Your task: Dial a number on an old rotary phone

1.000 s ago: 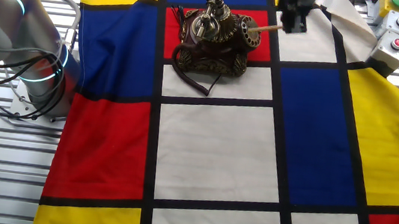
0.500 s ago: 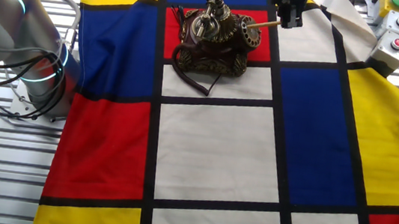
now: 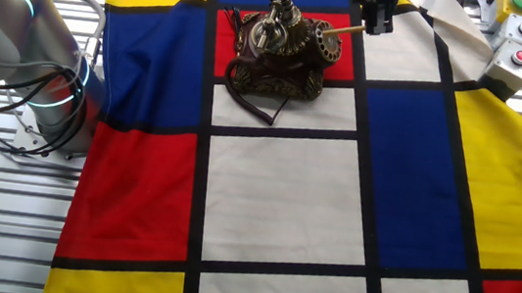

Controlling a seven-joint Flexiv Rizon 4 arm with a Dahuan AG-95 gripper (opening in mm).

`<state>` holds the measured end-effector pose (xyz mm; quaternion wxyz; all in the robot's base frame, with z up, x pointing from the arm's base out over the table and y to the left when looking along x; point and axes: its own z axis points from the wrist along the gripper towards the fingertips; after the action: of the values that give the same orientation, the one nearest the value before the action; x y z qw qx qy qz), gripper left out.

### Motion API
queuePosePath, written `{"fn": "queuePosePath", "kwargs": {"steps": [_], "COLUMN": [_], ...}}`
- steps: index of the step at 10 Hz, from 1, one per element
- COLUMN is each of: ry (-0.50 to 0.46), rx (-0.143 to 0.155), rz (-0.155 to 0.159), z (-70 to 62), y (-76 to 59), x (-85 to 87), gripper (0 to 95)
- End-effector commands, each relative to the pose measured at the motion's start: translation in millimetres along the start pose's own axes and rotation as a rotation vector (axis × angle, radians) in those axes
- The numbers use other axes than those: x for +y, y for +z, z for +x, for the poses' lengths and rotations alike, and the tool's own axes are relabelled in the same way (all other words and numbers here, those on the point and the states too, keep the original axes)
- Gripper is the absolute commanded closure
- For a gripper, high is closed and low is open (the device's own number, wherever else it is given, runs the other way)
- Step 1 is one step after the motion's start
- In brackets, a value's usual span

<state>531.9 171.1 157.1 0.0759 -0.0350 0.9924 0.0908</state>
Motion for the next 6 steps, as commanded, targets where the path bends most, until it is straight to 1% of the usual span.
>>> {"fn": "queuePosePath", "kwargs": {"steps": [1,2,6], "ry": [0.006,0.006,0.007], "rx": [-0.003,-0.005,-0.005], "rz": [0.003,0.005,0.009], "z": [-0.4,-0.2,0.1], "y": [3.5,5.3,6.0], "x": [2.2,4.1,4.6], "gripper": [95.0,95.0,95.0]}}
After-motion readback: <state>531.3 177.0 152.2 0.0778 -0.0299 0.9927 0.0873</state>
